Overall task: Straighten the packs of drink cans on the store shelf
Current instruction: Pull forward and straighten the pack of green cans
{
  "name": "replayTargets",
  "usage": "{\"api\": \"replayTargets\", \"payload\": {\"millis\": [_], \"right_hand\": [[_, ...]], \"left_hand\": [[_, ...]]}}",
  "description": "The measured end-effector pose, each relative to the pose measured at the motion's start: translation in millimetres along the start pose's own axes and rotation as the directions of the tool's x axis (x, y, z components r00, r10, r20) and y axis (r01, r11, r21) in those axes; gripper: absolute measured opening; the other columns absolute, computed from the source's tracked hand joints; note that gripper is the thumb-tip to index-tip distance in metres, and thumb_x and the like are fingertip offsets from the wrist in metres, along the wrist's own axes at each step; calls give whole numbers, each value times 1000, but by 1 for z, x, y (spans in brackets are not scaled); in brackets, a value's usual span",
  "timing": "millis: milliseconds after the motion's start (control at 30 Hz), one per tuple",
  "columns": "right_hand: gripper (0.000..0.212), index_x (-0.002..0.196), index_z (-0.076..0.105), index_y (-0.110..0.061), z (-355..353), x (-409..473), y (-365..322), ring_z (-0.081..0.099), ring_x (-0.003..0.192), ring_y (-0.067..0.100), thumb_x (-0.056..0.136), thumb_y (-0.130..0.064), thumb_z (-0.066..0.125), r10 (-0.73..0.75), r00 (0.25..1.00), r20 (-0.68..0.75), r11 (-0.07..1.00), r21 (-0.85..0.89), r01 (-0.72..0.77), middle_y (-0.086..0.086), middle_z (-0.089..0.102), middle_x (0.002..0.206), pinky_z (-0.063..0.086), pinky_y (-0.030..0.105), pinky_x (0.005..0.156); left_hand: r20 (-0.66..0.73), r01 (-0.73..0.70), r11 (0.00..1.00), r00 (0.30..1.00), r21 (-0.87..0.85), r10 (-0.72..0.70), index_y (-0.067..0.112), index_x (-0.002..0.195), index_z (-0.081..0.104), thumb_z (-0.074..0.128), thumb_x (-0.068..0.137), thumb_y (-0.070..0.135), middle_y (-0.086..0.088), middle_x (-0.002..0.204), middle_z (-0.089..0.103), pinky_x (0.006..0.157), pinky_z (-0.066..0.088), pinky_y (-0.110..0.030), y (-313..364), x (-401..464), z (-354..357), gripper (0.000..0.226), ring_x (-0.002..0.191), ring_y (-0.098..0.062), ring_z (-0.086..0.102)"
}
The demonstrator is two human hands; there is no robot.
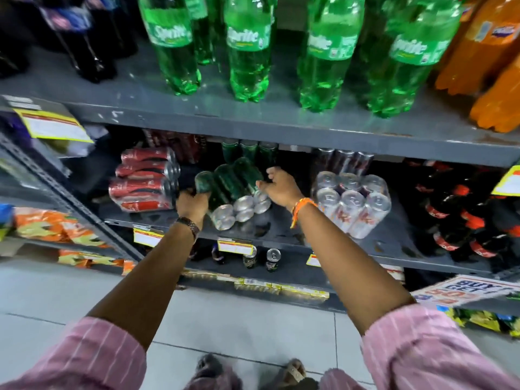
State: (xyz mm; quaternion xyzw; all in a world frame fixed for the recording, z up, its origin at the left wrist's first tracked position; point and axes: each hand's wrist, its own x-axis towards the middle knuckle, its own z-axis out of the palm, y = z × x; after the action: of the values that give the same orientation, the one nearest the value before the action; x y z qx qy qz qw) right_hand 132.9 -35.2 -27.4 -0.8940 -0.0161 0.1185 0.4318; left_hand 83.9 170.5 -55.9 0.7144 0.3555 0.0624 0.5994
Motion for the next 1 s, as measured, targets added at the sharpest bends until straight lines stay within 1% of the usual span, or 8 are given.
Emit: {"api": "replayTargets", "payload": {"millis": [233,367,467,567,733,800,933,1000], "right_hand": [[70,140,49,3,29,60,-15,54,133,36,96,-51,53,173,981,89,976,-147,-159,22,53,147,45,33,102],[84,149,39,-2,34,70,-12,46,140,33,89,-56,62,239,966,101,968,-109,-228,16,43,156,40,35,114],[83,144,47,-8,32,75,-7,54,132,28,79,-50,76,315,935,163,944,45,-326,8,51,150,49,38,102],[81,140,49,-5,28,74,-6,55,128,28,74,-34,84,355,912,204,913,133,-385,8,54,146,49,33,88],[78,126,57,-5,24,65,-1,60,116,29,63,-36,91,309,950,31,942,130,-311,12,62,134,50,33,88],[74,119,58,-8,22,59,-1,59,121,30,61,-40,91,286,958,-13,949,138,-282,12,62,132,47,31,85],[51,86,58,-14,21,41,-3,65,100,22,62,-45,90,168,975,-143,985,74,-159,2,68,98,52,27,72],[48,95,63,-15,26,28,1,68,97,19,64,-40,90,71,977,-200,996,59,-60,4,72,102,57,29,78]], "left_hand": [[288,243,960,938,-142,-195,-3,117,64,71,90,15,-19,106,67,63,53,-35,5,32,-3,33,91,-29,66],[367,322,938,894,-127,-257,-4,124,60,74,88,20,-19,114,70,75,61,-46,10,42,-3,46,97,-33,71],[395,270,962,890,-48,-230,2,112,65,78,84,25,-16,106,71,71,60,-38,14,46,0,38,79,-26,70],[376,207,978,905,24,-201,-1,119,66,82,79,28,-17,113,73,84,61,-47,20,52,-5,51,98,-33,73],[385,103,994,916,38,-110,4,100,71,83,78,21,-15,101,74,67,61,-38,32,55,-9,31,96,-34,73],[388,23,998,921,51,-41,6,93,71,82,79,20,-14,99,73,81,62,-46,35,56,-12,23,96,-30,71],[366,-121,990,926,68,88,-6,134,56,86,74,18,-18,126,68,106,52,-49,37,56,-17,71,117,-30,66],[347,-177,982,926,60,146,-5,137,54,88,70,12,-21,129,67,105,53,-48,33,54,-20,77,119,-34,66]]}}
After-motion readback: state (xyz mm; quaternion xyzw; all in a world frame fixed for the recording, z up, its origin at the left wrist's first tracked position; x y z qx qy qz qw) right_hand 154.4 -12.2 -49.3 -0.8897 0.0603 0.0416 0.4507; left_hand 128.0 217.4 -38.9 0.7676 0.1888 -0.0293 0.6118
